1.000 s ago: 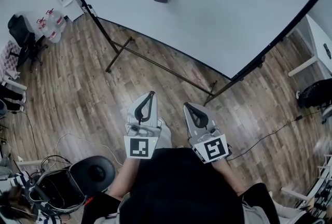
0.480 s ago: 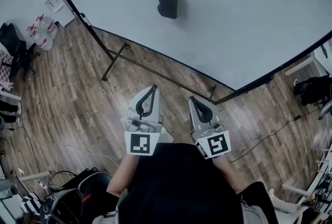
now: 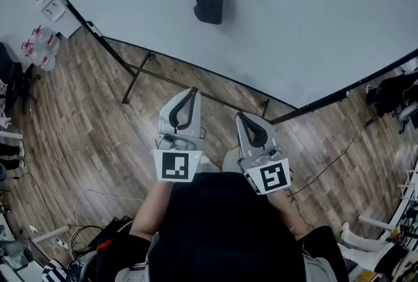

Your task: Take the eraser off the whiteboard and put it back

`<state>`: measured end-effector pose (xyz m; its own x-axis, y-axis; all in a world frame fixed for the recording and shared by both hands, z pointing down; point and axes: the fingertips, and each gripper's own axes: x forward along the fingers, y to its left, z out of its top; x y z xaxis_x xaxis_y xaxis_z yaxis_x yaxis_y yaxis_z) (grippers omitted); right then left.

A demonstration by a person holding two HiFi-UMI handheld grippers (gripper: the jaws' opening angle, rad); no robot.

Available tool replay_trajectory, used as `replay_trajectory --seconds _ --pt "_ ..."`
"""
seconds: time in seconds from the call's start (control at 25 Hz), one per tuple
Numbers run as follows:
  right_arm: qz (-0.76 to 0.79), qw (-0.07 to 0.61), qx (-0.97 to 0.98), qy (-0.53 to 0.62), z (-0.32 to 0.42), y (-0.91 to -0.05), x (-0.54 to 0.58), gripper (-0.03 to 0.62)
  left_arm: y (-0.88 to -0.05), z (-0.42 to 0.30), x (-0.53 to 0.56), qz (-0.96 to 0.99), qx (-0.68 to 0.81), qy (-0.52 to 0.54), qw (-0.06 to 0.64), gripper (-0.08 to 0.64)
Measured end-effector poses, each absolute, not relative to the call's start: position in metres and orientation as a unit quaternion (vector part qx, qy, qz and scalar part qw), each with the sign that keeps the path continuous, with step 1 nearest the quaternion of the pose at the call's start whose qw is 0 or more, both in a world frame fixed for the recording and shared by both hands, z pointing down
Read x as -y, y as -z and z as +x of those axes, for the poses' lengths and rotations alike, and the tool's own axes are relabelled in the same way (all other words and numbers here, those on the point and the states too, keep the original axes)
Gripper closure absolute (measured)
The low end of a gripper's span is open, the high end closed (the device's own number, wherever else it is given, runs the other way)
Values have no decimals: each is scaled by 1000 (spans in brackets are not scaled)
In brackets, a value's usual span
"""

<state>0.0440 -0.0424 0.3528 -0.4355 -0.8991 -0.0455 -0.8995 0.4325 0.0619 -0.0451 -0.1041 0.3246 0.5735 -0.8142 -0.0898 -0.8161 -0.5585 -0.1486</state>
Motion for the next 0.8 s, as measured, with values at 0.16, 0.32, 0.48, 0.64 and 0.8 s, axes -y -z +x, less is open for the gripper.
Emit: replay_trajectory --seconds 0.16,0.32,0.48,0.64,0.8 --pt "-533 -7 -846 -33 48 -360 54 590 -318 -35 130 -883 -462 -12 82 557" --pt "-526 -10 -850 -28 54 -362 72 591 -304 -26 150 -880 -466 -22 84 536" --pt "-511 -13 -859 -27 59 -357 93 590 -294 -20 170 -875 -477 -27 81 510" --pt "-498 -13 -867 -25 59 -356 114 590 -288 -17 191 -872 -483 -32 67 471" --pt "-488 -20 -872 -23 63 -361 130 589 -280 -15 209 -869 -490 -34 59 413"
